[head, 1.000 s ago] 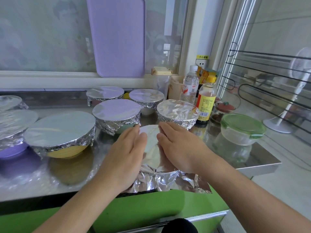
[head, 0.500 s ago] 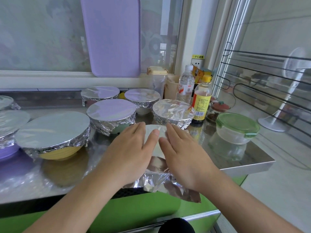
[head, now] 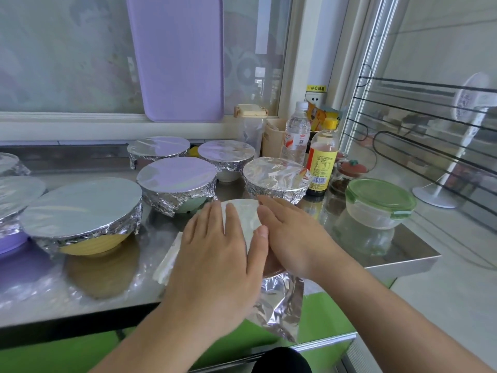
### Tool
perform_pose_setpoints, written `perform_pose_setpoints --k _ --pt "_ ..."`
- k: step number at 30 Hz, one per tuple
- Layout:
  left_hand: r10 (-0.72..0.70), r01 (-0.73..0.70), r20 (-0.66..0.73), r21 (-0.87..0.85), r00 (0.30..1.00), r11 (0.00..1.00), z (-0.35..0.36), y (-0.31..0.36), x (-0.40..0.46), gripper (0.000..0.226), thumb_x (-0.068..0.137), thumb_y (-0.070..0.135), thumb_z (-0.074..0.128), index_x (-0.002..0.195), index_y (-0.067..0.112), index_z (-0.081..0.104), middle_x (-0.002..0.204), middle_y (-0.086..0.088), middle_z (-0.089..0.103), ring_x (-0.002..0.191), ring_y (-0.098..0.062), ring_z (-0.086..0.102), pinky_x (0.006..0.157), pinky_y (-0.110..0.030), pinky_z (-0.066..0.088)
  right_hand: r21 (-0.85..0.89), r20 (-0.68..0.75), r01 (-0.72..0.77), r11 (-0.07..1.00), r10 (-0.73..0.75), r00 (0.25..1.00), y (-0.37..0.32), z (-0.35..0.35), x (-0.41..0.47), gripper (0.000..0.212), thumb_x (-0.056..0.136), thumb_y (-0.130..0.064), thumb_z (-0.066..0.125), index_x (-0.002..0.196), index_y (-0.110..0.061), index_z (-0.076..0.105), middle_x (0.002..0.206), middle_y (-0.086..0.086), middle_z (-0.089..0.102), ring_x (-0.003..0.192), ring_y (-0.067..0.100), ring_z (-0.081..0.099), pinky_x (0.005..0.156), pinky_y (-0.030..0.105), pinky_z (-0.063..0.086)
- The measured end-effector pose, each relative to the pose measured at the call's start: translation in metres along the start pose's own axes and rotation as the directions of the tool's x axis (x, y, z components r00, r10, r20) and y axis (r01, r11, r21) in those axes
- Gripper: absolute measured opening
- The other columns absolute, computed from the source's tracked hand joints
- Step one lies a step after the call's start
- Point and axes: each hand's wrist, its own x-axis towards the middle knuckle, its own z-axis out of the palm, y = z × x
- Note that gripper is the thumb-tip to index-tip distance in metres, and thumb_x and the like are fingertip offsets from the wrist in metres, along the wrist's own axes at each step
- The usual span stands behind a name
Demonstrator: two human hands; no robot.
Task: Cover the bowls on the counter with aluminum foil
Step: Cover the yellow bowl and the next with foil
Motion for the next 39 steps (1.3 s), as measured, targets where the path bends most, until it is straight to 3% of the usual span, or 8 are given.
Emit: perform_pose_setpoints --k 3,7,13,17,23,29,34,39 --pt "-0.022 0.022 0.002 -0.081 1.000 0.997 0.001 -0.007 0.002 0.103 0.086 0.078 -0.016 0.166 0.013 -0.007 0.174 -0.007 -0.013 0.160 -0.015 -0.014 0.125 -0.030 -0.009 -0.004 0.089 -0.037 0.999 0.037 0.995 -0.002 0.000 -0.008 0.013 0.090 -0.011 0.047 0.090 -0.003 0.056 0.092 0.022 0.056 0.080 0.039 0.055 0.063 0.050 0.054" --pt "0.060 -0.045 0.090 -0.157 0.994 0.987 -0.012 -0.020 0.002 0.097 0.087 0.081 0.000 0.166 0.026 -0.013 0.171 0.012 -0.024 0.155 0.000 -0.021 0.123 -0.025 -0.007 -0.096 0.000 -0.101 0.990 0.102 0.995 -0.008 -0.015 -0.004 0.052 0.092 -0.039 0.003 0.103 -0.012 0.046 0.099 0.012 0.053 0.090 0.039 0.055 0.073 0.047 0.053" --pt "0.133 -0.120 0.140 -0.101 0.981 0.988 -0.023 -0.020 -0.007 0.109 0.081 0.094 0.005 0.162 0.026 -0.024 0.167 0.015 -0.033 0.152 0.003 -0.026 0.119 -0.021 -0.012 0.256 0.206 -0.200 0.946 0.149 0.967 -0.013 -0.020 0.013 0.046 0.114 -0.030 0.028 0.149 -0.011 0.051 0.154 0.009 0.051 0.141 0.031 0.048 0.115 0.043 0.042" --pt "0.140 -0.141 0.080 0.017 0.987 0.990 -0.012 -0.016 -0.010 0.131 0.065 0.106 -0.004 0.161 0.019 -0.026 0.169 0.004 -0.032 0.155 -0.007 -0.026 0.117 -0.024 -0.018 0.158 0.229 -0.298 0.942 0.258 0.939 -0.015 -0.019 0.010 0.043 0.113 -0.036 0.021 0.134 -0.016 0.053 0.117 0.004 0.058 0.107 0.029 0.056 0.092 0.043 0.049" --pt "0.226 -0.224 0.133 -0.033 0.965 0.974 -0.018 -0.037 -0.001 0.135 0.062 0.111 0.008 0.162 0.027 -0.025 0.166 0.018 -0.034 0.153 0.000 -0.026 0.129 -0.031 -0.003 0.093 0.138 -0.234 0.968 0.220 0.966 -0.010 -0.015 -0.009 0.030 0.102 -0.038 0.015 0.118 -0.016 0.028 0.113 0.018 0.049 0.106 0.041 0.049 0.086 0.051 0.050" --pt "0.235 -0.239 0.124 0.018 0.964 0.971 -0.023 -0.012 -0.008 0.127 0.068 0.105 0.017 0.158 0.030 -0.032 0.163 0.014 -0.042 0.148 -0.001 -0.037 0.113 -0.023 -0.023 0.494 -0.025 -0.174 0.852 0.214 0.976 -0.005 -0.008 -0.021 0.050 0.111 -0.041 0.044 0.155 -0.018 0.043 0.155 -0.011 0.041 0.148 0.011 0.033 0.123 0.035 0.028" --pt "0.122 -0.114 0.259 -0.044 0.958 0.992 -0.027 -0.013 0.005 0.140 0.058 0.109 0.035 0.158 0.034 -0.030 0.166 0.009 -0.036 0.154 -0.008 -0.027 0.114 -0.028 -0.012 0.607 -0.200 0.018 0.794 0.131 0.971 0.002 -0.013 -0.040 0.026 0.102 -0.018 0.068 0.128 -0.021 0.065 0.141 -0.015 0.053 0.134 0.009 0.053 0.101 0.021 0.045" --pt "0.111 -0.089 0.315 -0.084 0.943 0.993 -0.029 -0.018 0.010 0.149 0.050 0.110 0.044 0.159 0.038 -0.026 0.167 0.013 -0.032 0.155 -0.006 -0.024 0.123 -0.032 -0.003 0.628 -0.306 0.205 0.751 -0.003 0.952 0.005 -0.019 -0.068 0.006 0.086 -0.017 0.085 0.088 -0.022 0.082 0.097 -0.007 0.065 0.099 0.024 0.062 0.088 0.032 0.045"
